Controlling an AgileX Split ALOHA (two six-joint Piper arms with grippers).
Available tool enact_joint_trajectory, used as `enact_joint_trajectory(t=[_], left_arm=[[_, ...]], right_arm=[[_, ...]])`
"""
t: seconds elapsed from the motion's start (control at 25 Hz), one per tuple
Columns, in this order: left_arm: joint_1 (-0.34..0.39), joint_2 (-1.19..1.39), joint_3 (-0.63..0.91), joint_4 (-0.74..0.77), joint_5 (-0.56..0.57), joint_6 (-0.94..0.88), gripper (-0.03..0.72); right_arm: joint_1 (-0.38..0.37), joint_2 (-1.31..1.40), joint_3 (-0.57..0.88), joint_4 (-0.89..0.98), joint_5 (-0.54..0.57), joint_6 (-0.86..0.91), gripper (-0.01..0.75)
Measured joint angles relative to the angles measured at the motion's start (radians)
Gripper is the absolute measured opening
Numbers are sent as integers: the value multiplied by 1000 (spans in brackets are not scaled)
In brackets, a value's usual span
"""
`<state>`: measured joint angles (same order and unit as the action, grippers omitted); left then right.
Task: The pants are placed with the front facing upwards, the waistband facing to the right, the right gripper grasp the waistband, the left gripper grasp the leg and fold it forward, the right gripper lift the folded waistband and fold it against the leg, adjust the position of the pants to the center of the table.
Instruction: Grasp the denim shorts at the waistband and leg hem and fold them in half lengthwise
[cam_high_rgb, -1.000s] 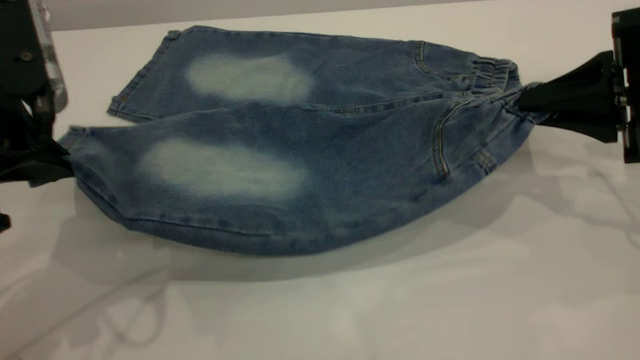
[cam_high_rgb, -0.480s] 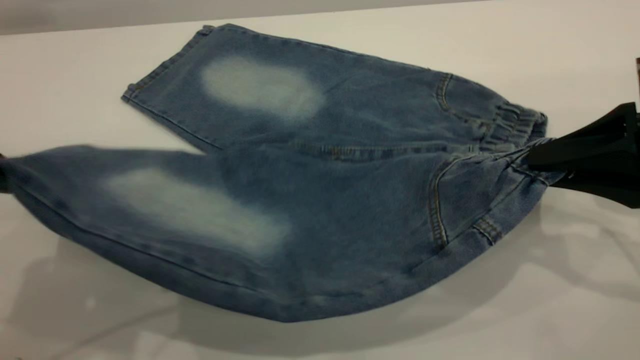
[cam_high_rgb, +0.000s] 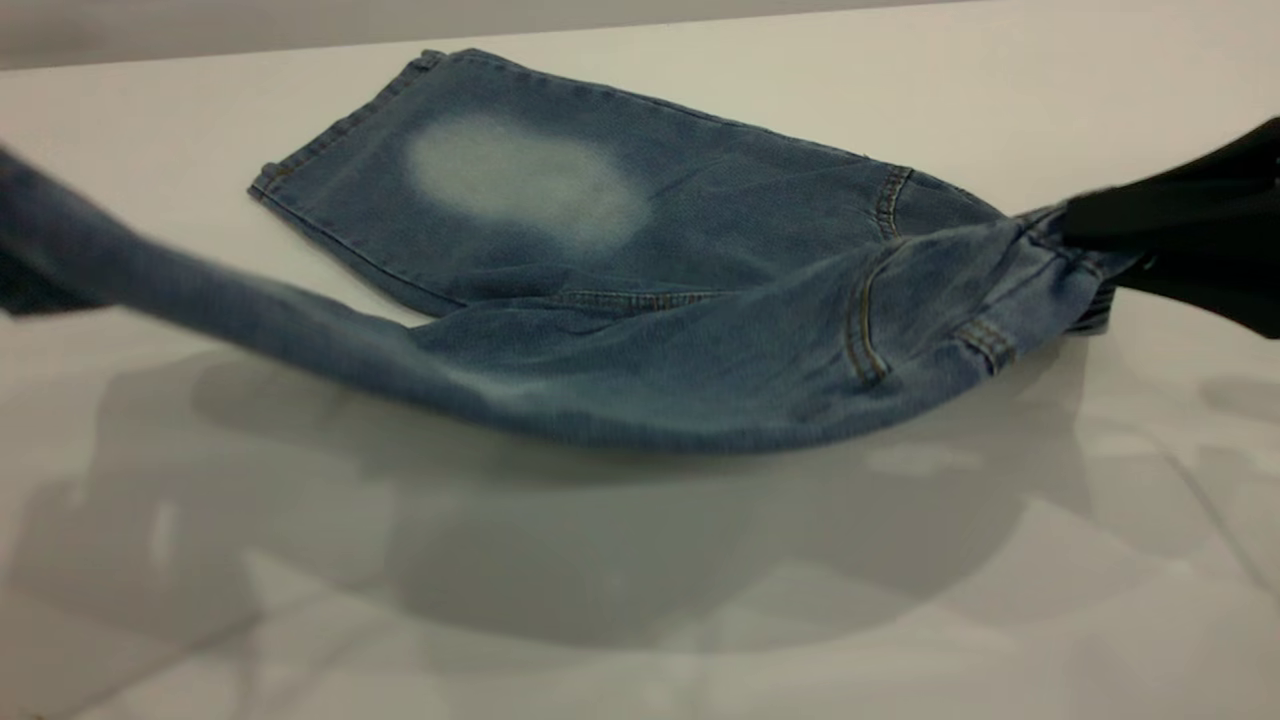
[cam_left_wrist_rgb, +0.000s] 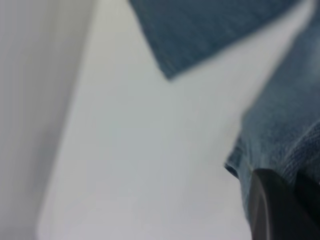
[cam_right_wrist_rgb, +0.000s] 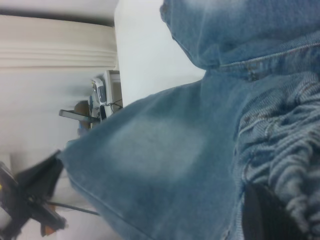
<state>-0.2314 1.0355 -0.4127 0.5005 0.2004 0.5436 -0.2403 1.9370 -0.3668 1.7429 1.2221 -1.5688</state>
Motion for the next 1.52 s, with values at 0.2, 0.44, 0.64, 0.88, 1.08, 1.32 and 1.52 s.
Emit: enact_joint_trajectory(t=[0.2,0.44,0.64,0.88,1.08,1.32,1.52], left_arm=[[0,94,-78,174,-61,-165,44],[0,255,-178,305,-138,-256,44],[0,408,-293,317,-200,-268,44],[27,589,-458,316,-214,-266,44],[91,730,-591,315,-264,-265,44],[108,868,-689,323,-316,-256,44],[108,964,-741,340,-368,-256,44]], right_arm=[[2,-13,-18,-1,0,0,46],[2,-13,-89,-1,-2,0,46],[2,-13,-159,-1,-1,39,46],[2,-12,-235,-1,-96,101,46],[2,-11,-263,-1,-198,106,46],[2,27,-302,2,-285,128,46],[2,61,-312,2,-299,128,49]])
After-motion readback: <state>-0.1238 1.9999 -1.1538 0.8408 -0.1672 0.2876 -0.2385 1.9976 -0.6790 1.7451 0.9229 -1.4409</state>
